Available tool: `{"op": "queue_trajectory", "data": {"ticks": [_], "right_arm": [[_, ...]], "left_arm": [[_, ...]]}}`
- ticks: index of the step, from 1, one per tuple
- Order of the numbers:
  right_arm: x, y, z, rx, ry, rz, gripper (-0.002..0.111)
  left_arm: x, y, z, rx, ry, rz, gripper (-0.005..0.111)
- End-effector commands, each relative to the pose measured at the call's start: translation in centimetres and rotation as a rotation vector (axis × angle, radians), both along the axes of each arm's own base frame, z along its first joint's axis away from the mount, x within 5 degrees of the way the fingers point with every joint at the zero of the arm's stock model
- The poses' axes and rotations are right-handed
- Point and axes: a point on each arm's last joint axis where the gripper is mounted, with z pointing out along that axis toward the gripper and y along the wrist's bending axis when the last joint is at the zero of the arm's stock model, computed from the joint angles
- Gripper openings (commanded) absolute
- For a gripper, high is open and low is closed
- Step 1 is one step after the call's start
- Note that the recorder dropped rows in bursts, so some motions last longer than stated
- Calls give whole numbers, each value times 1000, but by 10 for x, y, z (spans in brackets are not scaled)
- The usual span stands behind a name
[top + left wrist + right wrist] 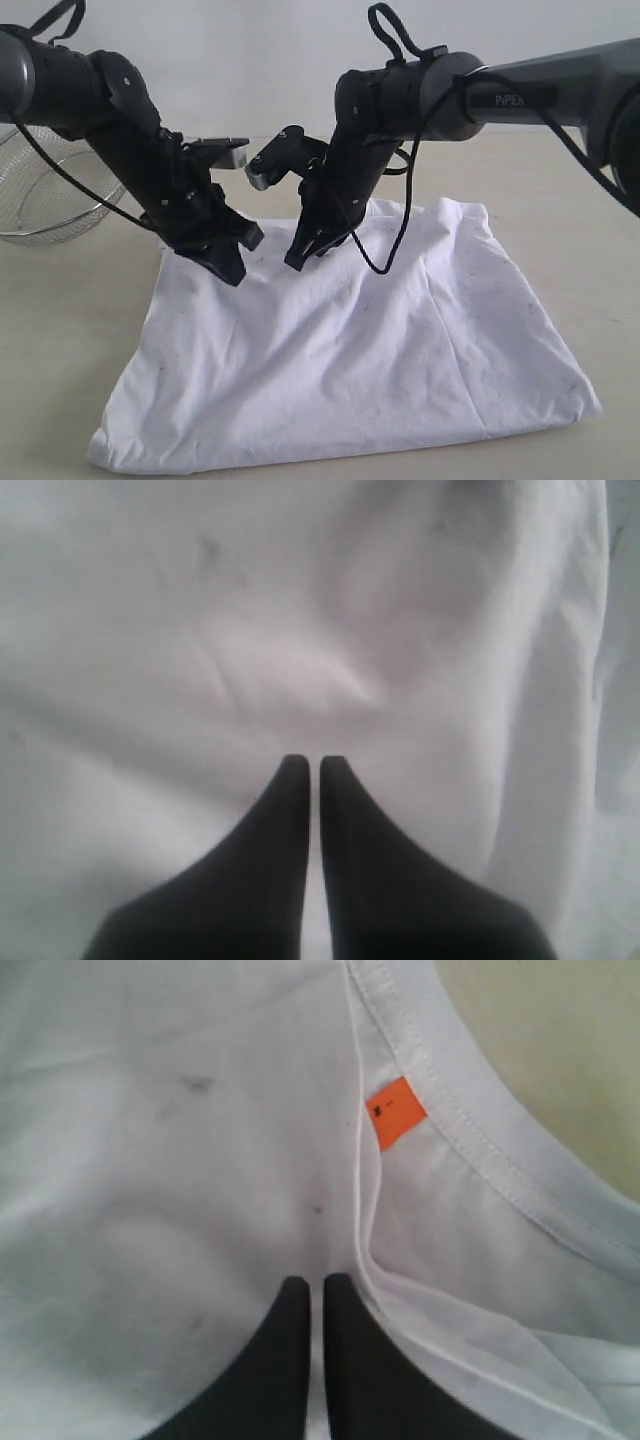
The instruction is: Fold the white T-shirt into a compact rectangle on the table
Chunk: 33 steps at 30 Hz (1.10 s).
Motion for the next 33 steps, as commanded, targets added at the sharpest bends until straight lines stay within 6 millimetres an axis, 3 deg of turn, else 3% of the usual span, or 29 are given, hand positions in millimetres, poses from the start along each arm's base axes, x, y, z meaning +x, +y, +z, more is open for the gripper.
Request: {"op": "queue_trajectory", "data": {"ticks": [1,9,18,22,26,33], "right_arm": [[3,0,2,8,-32,-4,0],[10,3,1,24,-106,7,0],[45,7,-28,-21,-260,-23,0],[64,0,-6,-56,-402,-91,0],[78,-25,32,-160,-459,-214,0],[69,-84,106,-203,-436,-450,0]], "left_arm": [[-21,-10,-18,26,32,-10,5],[-42,-8,-41,63,77,29,5],[-41,-2,-46,122,57,52,5],[-41,-2,-46,128,52,50,5],[-39,-2,-40,120,13,58,5],[-35,-2,-7,82,-107,68,5]]}}
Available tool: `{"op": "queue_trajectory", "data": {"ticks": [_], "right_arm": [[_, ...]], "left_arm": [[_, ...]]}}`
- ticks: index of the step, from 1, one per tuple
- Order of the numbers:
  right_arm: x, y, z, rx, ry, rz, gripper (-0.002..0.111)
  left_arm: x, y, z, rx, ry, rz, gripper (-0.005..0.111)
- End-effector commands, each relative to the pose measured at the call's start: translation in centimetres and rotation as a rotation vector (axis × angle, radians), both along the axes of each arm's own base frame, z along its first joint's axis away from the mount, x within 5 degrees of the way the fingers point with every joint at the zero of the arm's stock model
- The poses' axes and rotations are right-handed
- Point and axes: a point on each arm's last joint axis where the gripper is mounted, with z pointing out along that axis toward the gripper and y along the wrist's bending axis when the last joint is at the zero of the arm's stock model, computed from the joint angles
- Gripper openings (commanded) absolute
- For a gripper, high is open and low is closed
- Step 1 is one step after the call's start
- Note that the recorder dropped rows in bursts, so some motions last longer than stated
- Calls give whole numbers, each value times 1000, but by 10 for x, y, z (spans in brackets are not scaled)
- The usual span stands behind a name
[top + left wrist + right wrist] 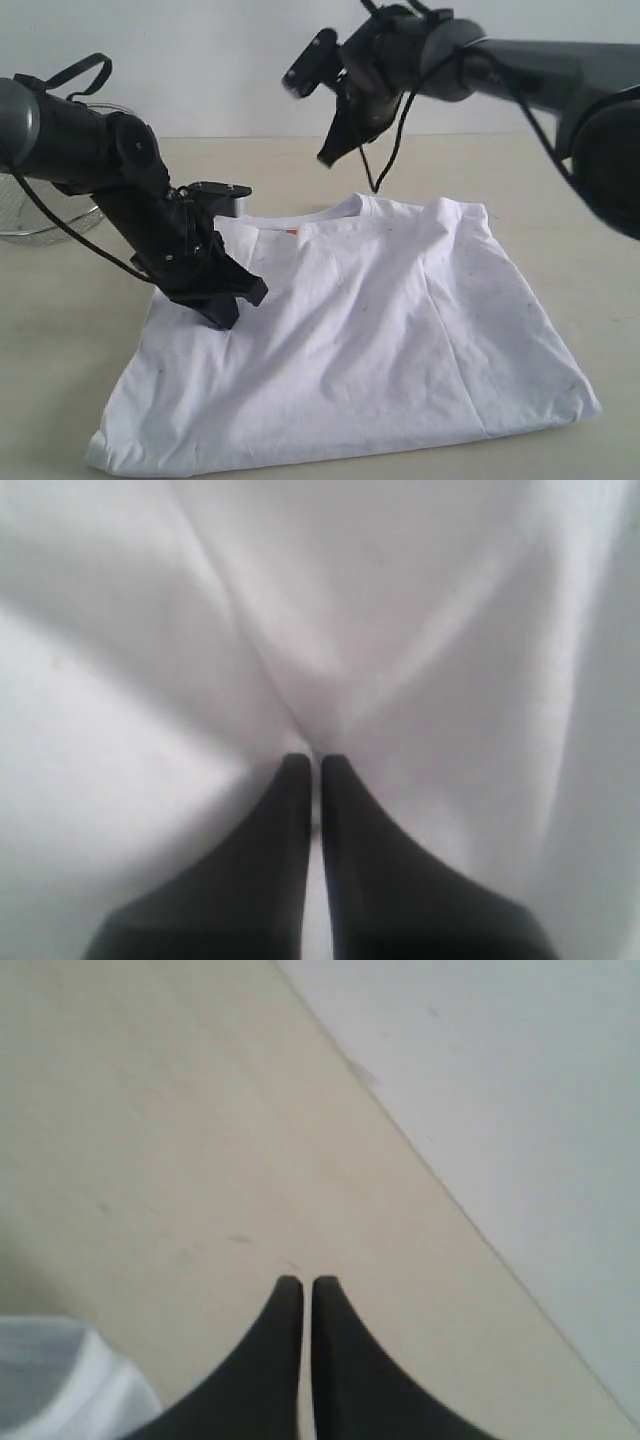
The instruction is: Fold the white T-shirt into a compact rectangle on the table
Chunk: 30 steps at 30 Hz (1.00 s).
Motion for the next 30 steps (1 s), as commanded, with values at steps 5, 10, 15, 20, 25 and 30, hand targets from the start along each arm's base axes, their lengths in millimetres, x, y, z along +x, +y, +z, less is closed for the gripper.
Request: {"op": "queue_trajectory", "data": {"ticks": [5,10,15,20,25,30], "right_arm": [[-31,-88,98,30,35,-304,0],[-68,-147,120,91,152,-472,0],[-120,-197,120,133,220,-592,0],[-158,-225,83,258,375,-542,0],[-174,-225,38,596,481,-311,0],[-184,-231,1,891,514,-181,0]], "left_arm": [[-1,2,39,-22,-126,-10,5],[-17,12,46,-25,-205,16,5],[-44,26,35,-11,-249,63,5],[-60,33,21,-4,-226,101,5],[-65,36,13,1,-198,117,5],[-67,35,13,-7,-172,125,5]]}}
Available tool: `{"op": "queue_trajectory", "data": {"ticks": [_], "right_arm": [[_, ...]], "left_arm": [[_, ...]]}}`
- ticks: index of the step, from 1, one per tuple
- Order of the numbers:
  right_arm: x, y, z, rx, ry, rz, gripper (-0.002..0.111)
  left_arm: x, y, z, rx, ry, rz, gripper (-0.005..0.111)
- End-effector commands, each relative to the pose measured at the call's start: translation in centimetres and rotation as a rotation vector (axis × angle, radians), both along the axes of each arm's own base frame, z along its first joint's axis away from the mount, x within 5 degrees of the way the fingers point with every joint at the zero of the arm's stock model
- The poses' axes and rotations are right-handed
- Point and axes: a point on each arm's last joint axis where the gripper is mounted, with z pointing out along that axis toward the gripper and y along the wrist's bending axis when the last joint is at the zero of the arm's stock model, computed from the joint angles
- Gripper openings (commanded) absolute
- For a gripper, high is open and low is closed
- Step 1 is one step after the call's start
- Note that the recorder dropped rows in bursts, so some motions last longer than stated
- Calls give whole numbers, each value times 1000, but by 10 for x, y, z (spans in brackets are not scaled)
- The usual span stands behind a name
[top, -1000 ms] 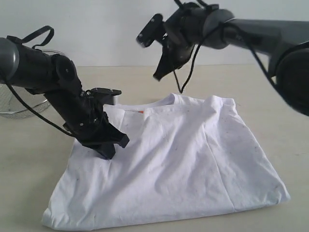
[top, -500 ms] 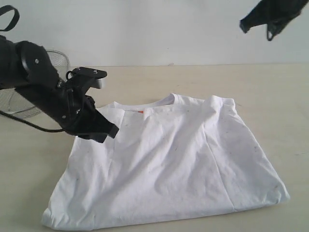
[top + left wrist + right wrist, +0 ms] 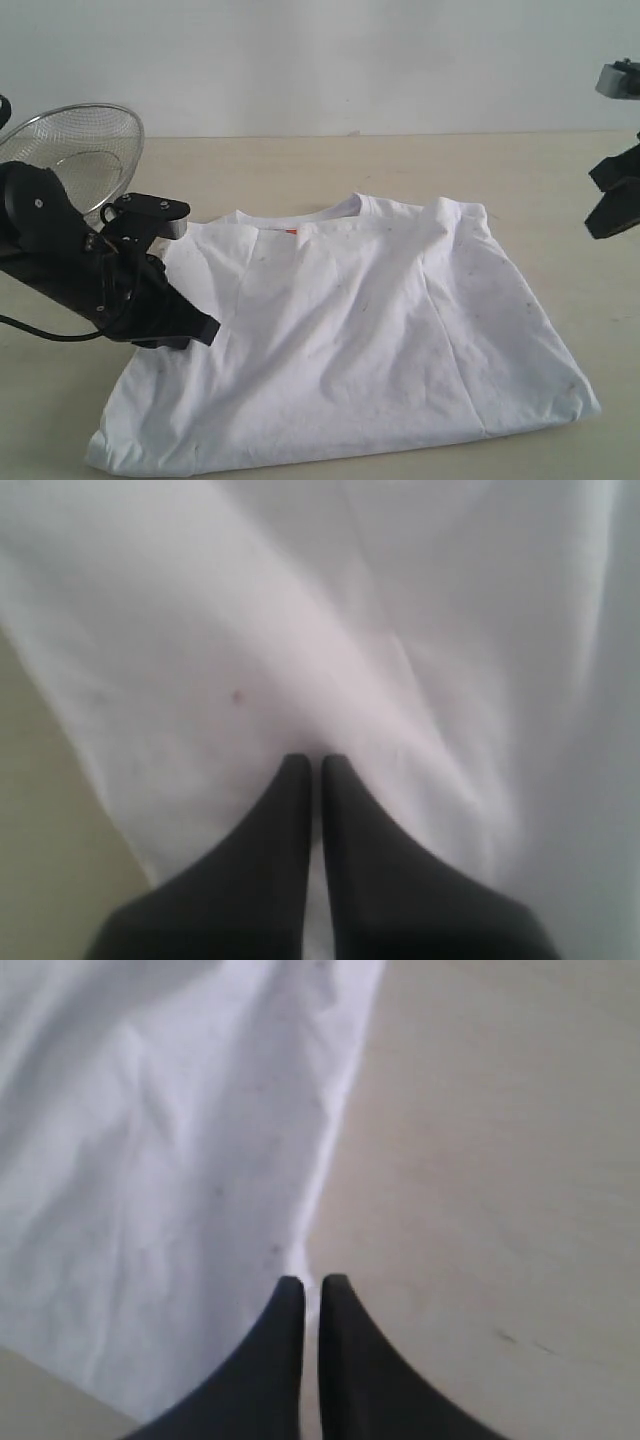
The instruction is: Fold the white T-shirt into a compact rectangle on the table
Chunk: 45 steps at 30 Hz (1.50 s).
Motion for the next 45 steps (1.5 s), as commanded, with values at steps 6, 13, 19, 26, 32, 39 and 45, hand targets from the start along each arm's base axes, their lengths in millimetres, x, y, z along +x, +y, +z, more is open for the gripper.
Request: {"op": "queue_trajectory", "data": {"ticks": [6,13,19,26,32,39,45], "right_arm": [[1,-8,-60,308,22,-8,0],[6,-12,-87,309,79,-67,25],[8,-14,-90,287,73,-106,66],[13,-2,-120,343,157,-116,66],[27,48,-153,252,186,-32,66],[33,49,-160,161,178,-138,0],[28,38,-165,12,193,-78,0]], "left_arm": [[0,0,1,-12,-9,16,5],[-1,-1,1,-20,-2,25,5],[-1,-1,1,-28,0,36,5],[0,-1,1,-28,-3,37,5],[0,-1,1,-28,-3,37,5],[0,-1,1,-28,-3,37,5],[0,-1,1,-31,-3,41,5]]}}
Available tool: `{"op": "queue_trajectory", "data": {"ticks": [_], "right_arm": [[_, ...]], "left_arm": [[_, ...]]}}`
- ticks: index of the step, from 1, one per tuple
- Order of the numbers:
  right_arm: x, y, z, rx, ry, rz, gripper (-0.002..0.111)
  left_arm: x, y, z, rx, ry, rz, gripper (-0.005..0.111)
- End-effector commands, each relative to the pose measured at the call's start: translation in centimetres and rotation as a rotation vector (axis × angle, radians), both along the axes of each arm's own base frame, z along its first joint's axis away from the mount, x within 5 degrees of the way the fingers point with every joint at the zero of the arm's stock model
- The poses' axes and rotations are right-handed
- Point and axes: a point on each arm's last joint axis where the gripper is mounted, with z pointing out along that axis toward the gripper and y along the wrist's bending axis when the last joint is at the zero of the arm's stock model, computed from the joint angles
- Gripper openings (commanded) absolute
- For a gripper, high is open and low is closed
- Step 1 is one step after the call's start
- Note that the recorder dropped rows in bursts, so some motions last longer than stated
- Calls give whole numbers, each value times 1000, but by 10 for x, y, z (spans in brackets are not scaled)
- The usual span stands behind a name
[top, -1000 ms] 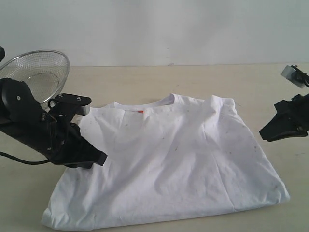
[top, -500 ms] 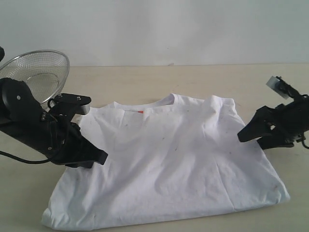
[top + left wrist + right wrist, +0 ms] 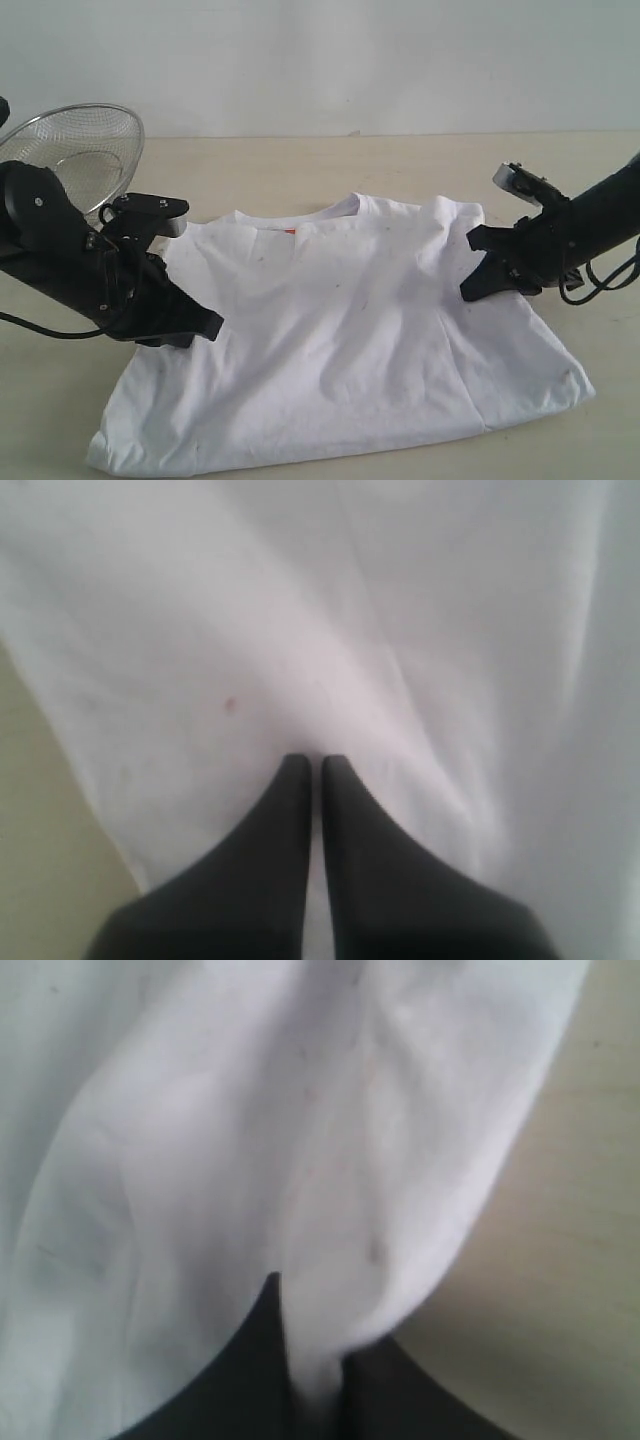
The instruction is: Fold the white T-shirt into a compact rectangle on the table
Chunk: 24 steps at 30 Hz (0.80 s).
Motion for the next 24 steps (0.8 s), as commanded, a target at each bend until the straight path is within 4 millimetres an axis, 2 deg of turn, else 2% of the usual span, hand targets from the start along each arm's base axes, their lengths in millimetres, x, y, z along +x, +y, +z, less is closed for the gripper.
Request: {"op": "queue_trajectory", "data": {"ticks": [1,6,10,13,21,24], "right_arm": [[-9,-23,-29,-288,35,83,0],[-13,-51,-22,-439,89,-5,0],[-19,-76,-12,-446,86,-78,0],[-22,-87,-6,-436,87,-121,0],[-23,-81,-3,-409,104,-109,0],[-24,-79,3,-384,111,-116,0]], "left_arm": [[0,-1,2,-15,-8,19,5],[0,-5,4,-64,3,18,5],[-1,-19,9,-140,-7,-38,5],[-3,-33,13,-179,-33,-76,5],[-13,-66,19,-210,-55,-170,5],[-15,-74,5,-192,-15,-193,5]]}}
